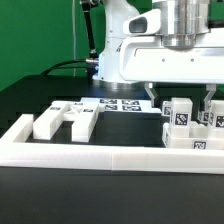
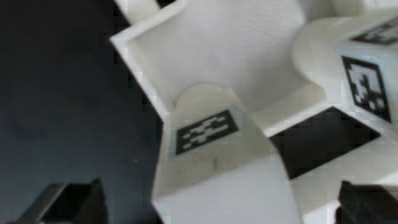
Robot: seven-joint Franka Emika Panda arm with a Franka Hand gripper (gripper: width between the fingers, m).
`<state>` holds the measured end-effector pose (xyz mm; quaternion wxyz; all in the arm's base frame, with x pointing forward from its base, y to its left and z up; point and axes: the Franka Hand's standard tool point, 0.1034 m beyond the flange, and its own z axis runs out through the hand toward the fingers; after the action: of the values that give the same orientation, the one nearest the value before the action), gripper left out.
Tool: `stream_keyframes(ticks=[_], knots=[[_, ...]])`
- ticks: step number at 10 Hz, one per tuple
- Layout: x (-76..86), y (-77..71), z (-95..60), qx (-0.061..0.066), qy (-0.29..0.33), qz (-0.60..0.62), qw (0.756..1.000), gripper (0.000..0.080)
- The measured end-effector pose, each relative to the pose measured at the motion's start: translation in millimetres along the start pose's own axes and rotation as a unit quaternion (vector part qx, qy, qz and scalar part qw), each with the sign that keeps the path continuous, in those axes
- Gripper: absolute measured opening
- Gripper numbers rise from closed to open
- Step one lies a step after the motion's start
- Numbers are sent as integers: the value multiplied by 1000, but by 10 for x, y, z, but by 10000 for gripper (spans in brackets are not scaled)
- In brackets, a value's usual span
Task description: Assemble chair
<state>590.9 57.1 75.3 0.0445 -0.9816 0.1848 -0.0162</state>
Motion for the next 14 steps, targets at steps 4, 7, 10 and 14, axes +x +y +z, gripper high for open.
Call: stream_keyframes(ticks=[4,7,10,14], knots=[[-18,-9,27,-2,-2,-70,998,648],[-15,-1,26,-1,-2,-60,998,390],[-14,0,27,0,-2,-11,1000,289],[-7,7,35,5,1,235,972,289]])
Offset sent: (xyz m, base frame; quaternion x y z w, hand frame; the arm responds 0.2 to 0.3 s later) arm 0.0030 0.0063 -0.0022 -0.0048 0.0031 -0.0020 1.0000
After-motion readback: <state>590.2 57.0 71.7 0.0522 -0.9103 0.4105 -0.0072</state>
